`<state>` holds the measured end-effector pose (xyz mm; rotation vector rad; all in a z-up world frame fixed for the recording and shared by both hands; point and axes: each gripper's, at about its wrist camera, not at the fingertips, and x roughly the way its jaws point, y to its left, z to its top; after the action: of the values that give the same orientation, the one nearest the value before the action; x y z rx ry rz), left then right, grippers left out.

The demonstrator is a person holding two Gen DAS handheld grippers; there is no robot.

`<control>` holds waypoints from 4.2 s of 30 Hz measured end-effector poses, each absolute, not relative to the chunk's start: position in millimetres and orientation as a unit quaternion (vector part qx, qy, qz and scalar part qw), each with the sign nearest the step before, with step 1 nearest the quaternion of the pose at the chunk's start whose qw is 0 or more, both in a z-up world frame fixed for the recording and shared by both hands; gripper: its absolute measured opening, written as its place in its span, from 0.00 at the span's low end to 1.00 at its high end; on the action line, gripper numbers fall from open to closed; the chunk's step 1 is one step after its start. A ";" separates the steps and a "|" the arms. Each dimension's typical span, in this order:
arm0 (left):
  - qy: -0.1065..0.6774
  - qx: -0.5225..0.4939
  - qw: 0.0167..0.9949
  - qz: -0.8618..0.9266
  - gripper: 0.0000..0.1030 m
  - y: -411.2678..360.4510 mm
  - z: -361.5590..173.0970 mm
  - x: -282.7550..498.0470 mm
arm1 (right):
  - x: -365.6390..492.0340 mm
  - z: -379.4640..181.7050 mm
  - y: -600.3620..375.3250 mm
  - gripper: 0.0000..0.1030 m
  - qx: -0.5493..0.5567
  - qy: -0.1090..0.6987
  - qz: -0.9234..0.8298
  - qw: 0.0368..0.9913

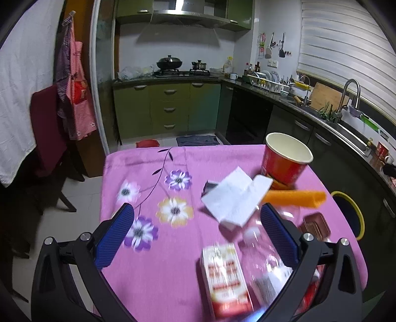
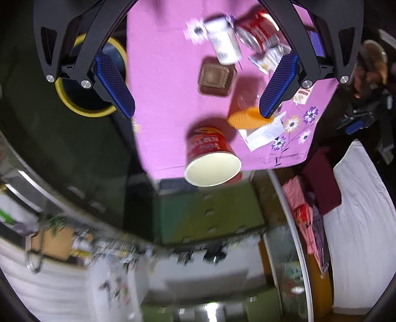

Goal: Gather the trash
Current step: 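Grasp the red-and-white paper noodle cup with the right gripper and carry it to the bin, then open the right gripper to drop the noodle cup into the bin, then grasp the white milk carton with the left gripper and drop it into the bin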

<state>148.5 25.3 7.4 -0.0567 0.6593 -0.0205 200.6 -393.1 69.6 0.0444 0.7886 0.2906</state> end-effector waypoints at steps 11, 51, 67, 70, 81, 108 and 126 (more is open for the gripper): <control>0.346 -0.026 0.938 0.016 0.95 33.1 -27.1 237.0 | 402.3 24.5 -348.4 0.62 0.004 0.552 0.103 0.828; 0.359 -0.030 0.932 -0.034 0.95 23.1 -45.2 238.4 | 309.8 -52.9 -640.8 0.05 0.170 0.603 -0.108 0.772; 0.375 0.016 0.925 -0.052 0.95 -8.8 -27.4 214.3 | 327.7 -188.0 -676.1 0.21 0.185 0.649 -0.122 0.727; 0.394 0.017 0.917 -0.055 0.95 -10.1 -29.3 211.1 | 325.1 -189.2 -679.8 0.21 0.182 0.648 -0.124 0.729; 0.509 0.039 0.859 -0.045 0.95 -8.7 -66.1 186.3 | 311.3 -174.2 -678.4 0.21 0.187 0.633 -0.101 0.744; 0.592 0.034 0.803 -0.055 0.51 -12.0 -112.2 181.2 | 282.9 -115.1 -622.5 0.38 0.160 0.593 -0.034 0.788; 0.464 0.095 0.871 -0.133 0.50 -60.9 6.9 165.5 | 263.6 -94.6 -621.1 0.38 0.159 0.569 -0.018 0.806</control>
<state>165.5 -60.9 6.9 0.1978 0.9710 -0.2778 263.6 -621.1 -94.6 0.3409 1.2188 -0.0378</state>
